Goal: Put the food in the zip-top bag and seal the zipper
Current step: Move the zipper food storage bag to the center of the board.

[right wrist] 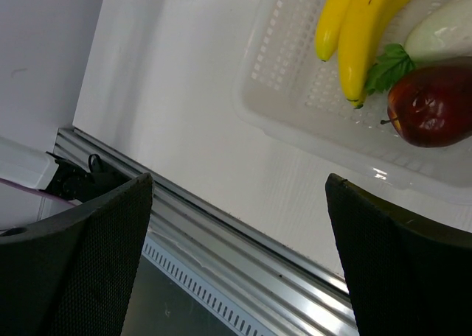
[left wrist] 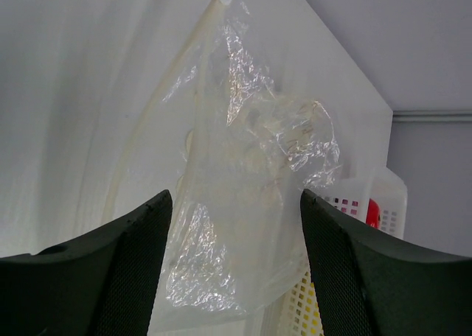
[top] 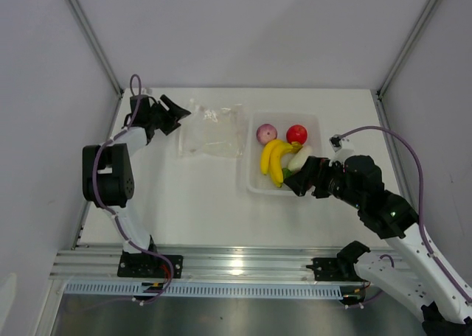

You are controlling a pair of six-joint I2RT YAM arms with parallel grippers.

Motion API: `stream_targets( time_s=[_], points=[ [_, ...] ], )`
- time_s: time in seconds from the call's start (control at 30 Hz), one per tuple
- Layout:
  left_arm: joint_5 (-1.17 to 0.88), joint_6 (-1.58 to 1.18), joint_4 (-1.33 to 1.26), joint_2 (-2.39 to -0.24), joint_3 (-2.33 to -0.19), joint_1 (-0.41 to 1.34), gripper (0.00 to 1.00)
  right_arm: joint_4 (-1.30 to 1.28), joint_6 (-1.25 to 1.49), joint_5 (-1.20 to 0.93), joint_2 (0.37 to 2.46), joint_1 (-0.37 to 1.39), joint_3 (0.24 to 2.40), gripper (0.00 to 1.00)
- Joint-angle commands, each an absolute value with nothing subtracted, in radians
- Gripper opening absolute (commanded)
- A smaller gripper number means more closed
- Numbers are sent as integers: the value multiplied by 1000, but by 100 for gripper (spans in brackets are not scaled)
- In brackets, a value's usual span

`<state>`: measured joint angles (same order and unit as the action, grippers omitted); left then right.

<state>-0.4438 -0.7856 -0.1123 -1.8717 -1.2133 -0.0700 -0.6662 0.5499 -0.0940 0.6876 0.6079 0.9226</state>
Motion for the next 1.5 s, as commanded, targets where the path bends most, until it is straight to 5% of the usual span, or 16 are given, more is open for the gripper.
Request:
stream_targets(
  time_s=[0.0,0.3,0.6,0.67,0.77,1.03,1.23,1.37,1.47],
  points=[
    [-480,-782,-75,-1884,-1258,-46,72,-612,560,-95,701,614,931,99],
    [-503,-819,-90,-1822,-1151,32,64,-614,586,-98,678,614,933,99],
    [-476,-900,-267,-1597,-815,215,55,-666,637,-83,631,620,930,99],
    [-465,-916,-282,-1565,-781,248,50,-675,661,-77,609,623,928,98],
    [-468,-933,-299,-1505,-692,270,23,-681,696,-66,572,630,910,98],
    [-295,-1063,-302,-1096,-364,407,21,-629,762,-23,572,690,809,97],
    [58,-1159,-224,-793,-209,644,29,-473,796,72,736,851,775,97],
    [130,-1181,-77,-600,-186,679,79,-387,815,130,922,948,816,97],
    [175,-1190,87,-468,-166,696,97,-339,834,170,1028,1000,841,97]
  ],
)
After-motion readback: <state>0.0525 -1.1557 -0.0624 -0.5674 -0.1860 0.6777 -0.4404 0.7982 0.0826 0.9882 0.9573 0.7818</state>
